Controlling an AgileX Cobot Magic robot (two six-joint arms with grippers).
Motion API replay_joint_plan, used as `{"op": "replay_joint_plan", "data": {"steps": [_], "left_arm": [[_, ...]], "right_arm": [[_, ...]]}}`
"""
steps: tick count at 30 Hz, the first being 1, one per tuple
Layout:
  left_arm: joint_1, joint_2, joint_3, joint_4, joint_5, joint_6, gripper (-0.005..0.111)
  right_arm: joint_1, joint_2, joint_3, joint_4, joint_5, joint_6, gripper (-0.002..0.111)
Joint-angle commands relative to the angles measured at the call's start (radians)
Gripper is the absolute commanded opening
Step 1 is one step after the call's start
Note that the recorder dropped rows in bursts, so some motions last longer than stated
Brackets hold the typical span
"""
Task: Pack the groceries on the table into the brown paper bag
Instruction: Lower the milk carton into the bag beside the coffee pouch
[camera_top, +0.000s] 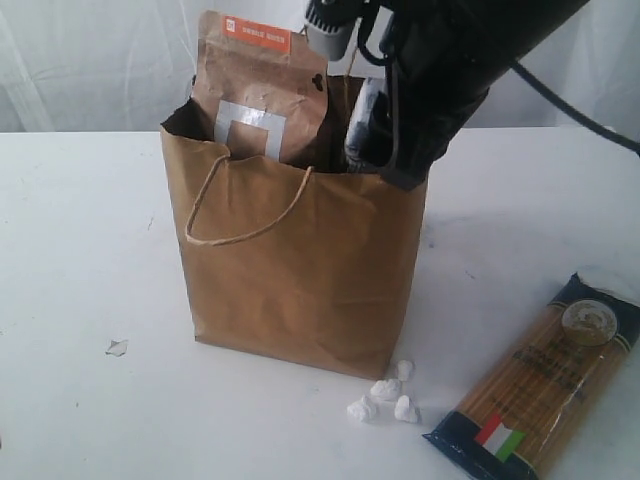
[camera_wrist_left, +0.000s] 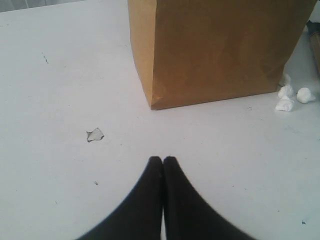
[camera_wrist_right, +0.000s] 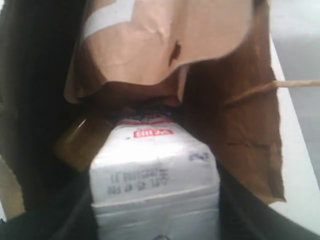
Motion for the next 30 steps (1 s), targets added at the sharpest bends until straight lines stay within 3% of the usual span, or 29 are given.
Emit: {"op": "replay_joint_plan", "data": {"steps": [1, 15, 19, 25, 30], "left_arm": [[0.003, -0.004, 0.004, -0.006, 0.000, -0.009, 0.000], [0.003, -0.004, 0.004, -0.006, 0.000, -0.009, 0.000], [0.003, -0.004, 0.004, -0.006, 0.000, -0.009, 0.000], [0.003, -0.004, 0.004, -0.006, 0.000, -0.009, 0.000], [0.003, -0.004, 0.004, -0.006, 0.000, -0.009, 0.000]], "right_arm": [[0.007, 0.021, -0.014, -0.020, 0.008, -0.019, 0.000], [0.007, 0.035, -0.014, -0.020, 0.025, -0.016, 0.001], [0.007, 0.035, -0.014, -0.020, 0.035, -0.011, 0.013], [0.011, 0.035, -0.014, -0.011, 0.043, -0.011, 0.047], [0.019, 0.033, -0.014, -0.011, 0.043, 0.012, 0.055]]}}
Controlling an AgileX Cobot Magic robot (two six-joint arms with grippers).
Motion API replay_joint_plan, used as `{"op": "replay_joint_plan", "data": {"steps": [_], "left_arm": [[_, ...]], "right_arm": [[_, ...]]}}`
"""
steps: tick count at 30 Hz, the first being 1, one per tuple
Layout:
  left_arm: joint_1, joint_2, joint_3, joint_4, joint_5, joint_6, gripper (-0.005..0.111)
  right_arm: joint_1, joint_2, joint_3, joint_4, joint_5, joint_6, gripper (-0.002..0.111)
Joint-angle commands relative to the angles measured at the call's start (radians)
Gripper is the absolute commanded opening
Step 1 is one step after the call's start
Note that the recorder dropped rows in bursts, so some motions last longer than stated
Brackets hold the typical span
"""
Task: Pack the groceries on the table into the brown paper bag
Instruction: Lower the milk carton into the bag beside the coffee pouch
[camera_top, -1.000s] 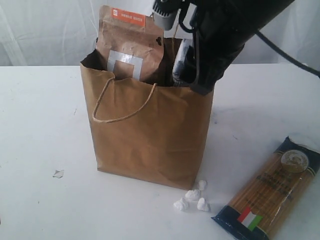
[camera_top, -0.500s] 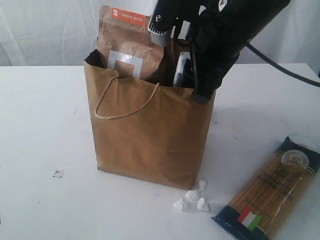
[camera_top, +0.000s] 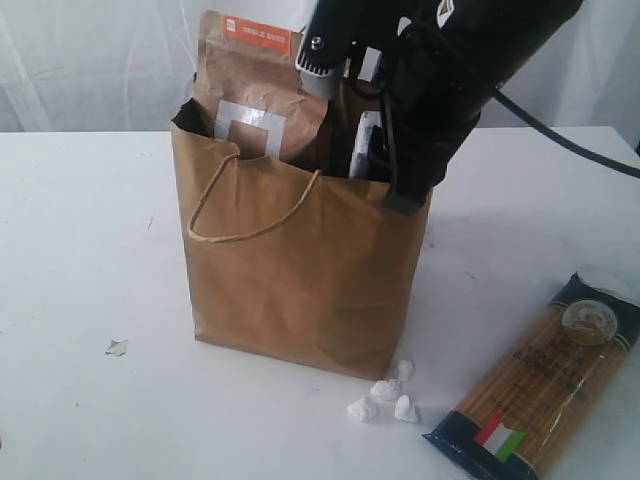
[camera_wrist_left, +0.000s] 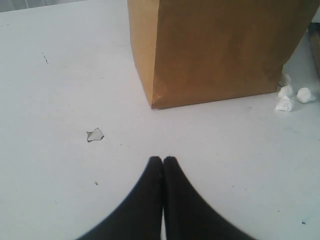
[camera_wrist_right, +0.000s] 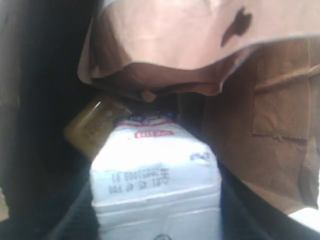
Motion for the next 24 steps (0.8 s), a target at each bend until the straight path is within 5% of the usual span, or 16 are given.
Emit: {"op": "replay_joint_plan", "data": {"steps": [1, 24], "left_arm": [[0.003, -0.004, 0.004, -0.006, 0.000, -0.009, 0.000], [0.003, -0.004, 0.004, -0.006, 0.000, -0.009, 0.000]], "right_arm": [[0.008, -0.011, -0.012, 0.008, -0.009, 0.015, 0.055], [0.008, -0.089, -0.012, 0.006, -0.051, 0.073, 0.063]]}}
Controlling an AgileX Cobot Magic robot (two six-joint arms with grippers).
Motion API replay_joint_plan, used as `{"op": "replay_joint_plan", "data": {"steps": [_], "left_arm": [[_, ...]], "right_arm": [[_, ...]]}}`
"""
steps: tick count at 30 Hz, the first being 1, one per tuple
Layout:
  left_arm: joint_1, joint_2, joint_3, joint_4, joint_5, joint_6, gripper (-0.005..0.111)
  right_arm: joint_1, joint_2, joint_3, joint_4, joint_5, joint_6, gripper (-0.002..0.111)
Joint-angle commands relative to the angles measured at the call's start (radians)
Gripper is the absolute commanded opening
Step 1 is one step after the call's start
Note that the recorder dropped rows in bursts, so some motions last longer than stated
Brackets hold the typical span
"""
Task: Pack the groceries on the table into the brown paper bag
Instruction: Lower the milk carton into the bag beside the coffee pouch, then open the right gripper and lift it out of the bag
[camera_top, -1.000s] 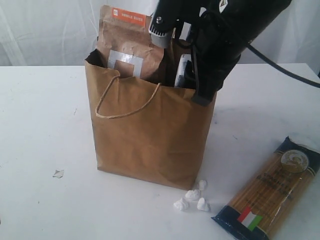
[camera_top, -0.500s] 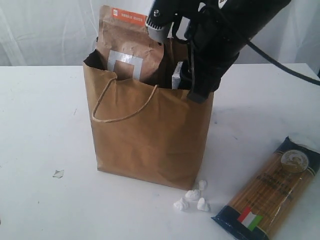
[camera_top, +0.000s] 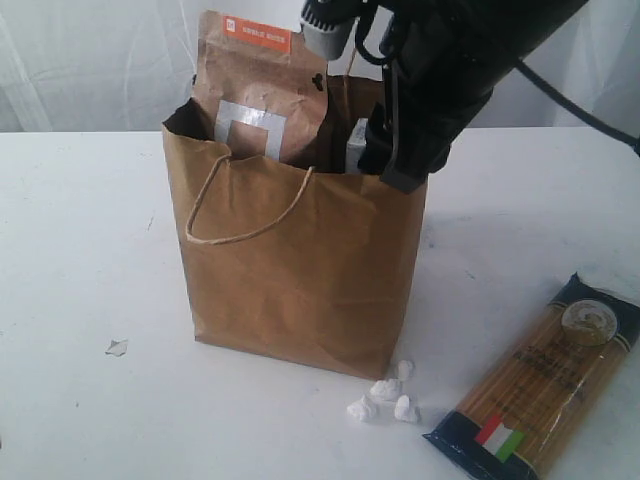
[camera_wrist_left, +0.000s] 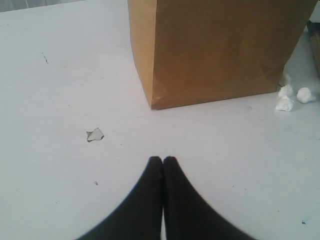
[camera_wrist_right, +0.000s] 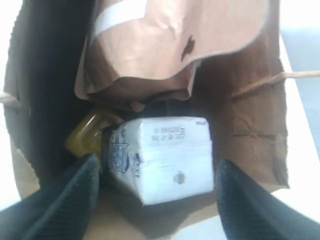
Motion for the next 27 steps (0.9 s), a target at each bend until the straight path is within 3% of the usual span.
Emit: {"op": "replay_joint_plan", "data": {"steps": [1, 14, 18, 23, 27], "left_arm": [[0.003, -0.004, 0.004, -0.006, 0.000, -0.009, 0.000], [0.003, -0.004, 0.004, -0.006, 0.000, -0.009, 0.000], [0.003, -0.004, 0.004, -0.006, 0.000, -0.009, 0.000], [0.003, -0.004, 0.004, -0.006, 0.000, -0.009, 0.000], [0.003, -0.004, 0.004, -0.006, 0.000, -0.009, 0.000]], "right_arm": [[0.001, -0.034, -0.006, 0.000, -0.048, 0.011, 0.063], [0.001, -0.047, -0.008, 0.004, -0.083, 0.030, 0.059], [0.001, -0.052, -0.008, 0.008, -0.081, 0.030, 0.040], [0.001, -0.069, -0.008, 0.018, -0.081, 0.058, 0.001], [0.001, -0.069, -0.008, 0.110, -0.079, 0.054, 0.000]]}}
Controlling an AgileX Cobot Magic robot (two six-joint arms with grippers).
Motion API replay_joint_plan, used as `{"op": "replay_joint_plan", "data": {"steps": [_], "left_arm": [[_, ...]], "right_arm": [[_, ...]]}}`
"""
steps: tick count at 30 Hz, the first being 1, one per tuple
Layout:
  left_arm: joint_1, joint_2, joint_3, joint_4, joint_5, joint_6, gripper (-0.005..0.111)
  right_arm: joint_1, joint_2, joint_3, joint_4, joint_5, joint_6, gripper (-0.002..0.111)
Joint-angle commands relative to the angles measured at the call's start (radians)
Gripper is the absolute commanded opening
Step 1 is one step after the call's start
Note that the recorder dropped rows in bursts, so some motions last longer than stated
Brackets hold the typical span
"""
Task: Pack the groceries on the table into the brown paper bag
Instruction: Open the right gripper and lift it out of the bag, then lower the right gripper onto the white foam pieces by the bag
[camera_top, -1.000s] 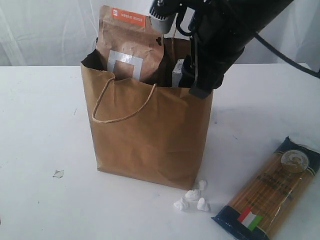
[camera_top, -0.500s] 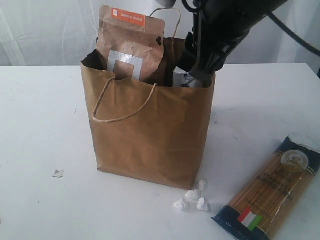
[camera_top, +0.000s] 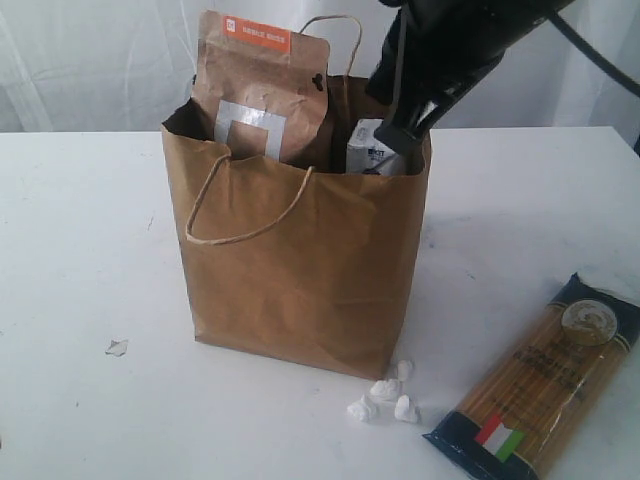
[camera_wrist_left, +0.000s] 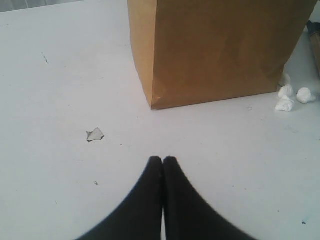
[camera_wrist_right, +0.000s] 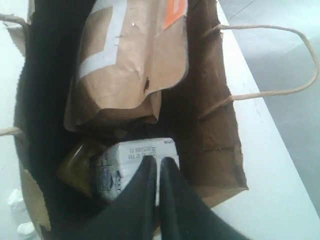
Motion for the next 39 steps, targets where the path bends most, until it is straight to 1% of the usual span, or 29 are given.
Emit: {"op": "replay_joint_plan", "data": {"steps": [1, 6, 13, 16, 21, 27, 33, 37, 39], "left_arm": [[0.003, -0.004, 0.004, -0.006, 0.000, -0.009, 0.000], [0.003, -0.004, 0.004, -0.006, 0.000, -0.009, 0.000], [0.003, -0.004, 0.004, -0.006, 0.000, -0.009, 0.000], [0.003, -0.004, 0.004, -0.006, 0.000, -0.009, 0.000], [0.003, -0.004, 0.004, -0.006, 0.000, -0.009, 0.000], [0.003, -0.004, 0.004, -0.006, 0.000, -0.009, 0.000], [0.003, -0.004, 0.004, -0.006, 0.000, -0.009, 0.000], [0.003, -0.004, 0.004, -0.006, 0.000, -0.009, 0.000], [0.003, -0.004, 0.004, -0.006, 0.000, -0.009, 0.000]], "right_arm": [[0.001, -0.007, -0.006, 0.101, -0.014, 0.003, 0.000], [0.001, -0.005, -0.006, 0.118, -0.035, 0.003, 0.000], [0.001, -0.054, 0.006, 0.071, 0.016, 0.026, 0.000], [0.001, -0.110, 0.018, -0.023, 0.012, 0.098, 0.000], [0.001, -0.216, 0.076, -0.159, 0.036, 0.285, 0.000], [0.001, -0.382, 0.209, -0.170, 0.041, 0.409, 0.000], [0.001, -0.511, 0.398, -0.189, 0.087, 0.499, 0.000], [0.001, -0.526, 0.549, -0.123, 0.103, 0.477, 0.001], [0.001, -0.499, 0.629, -0.049, 0.089, 0.402, 0.005]]}}
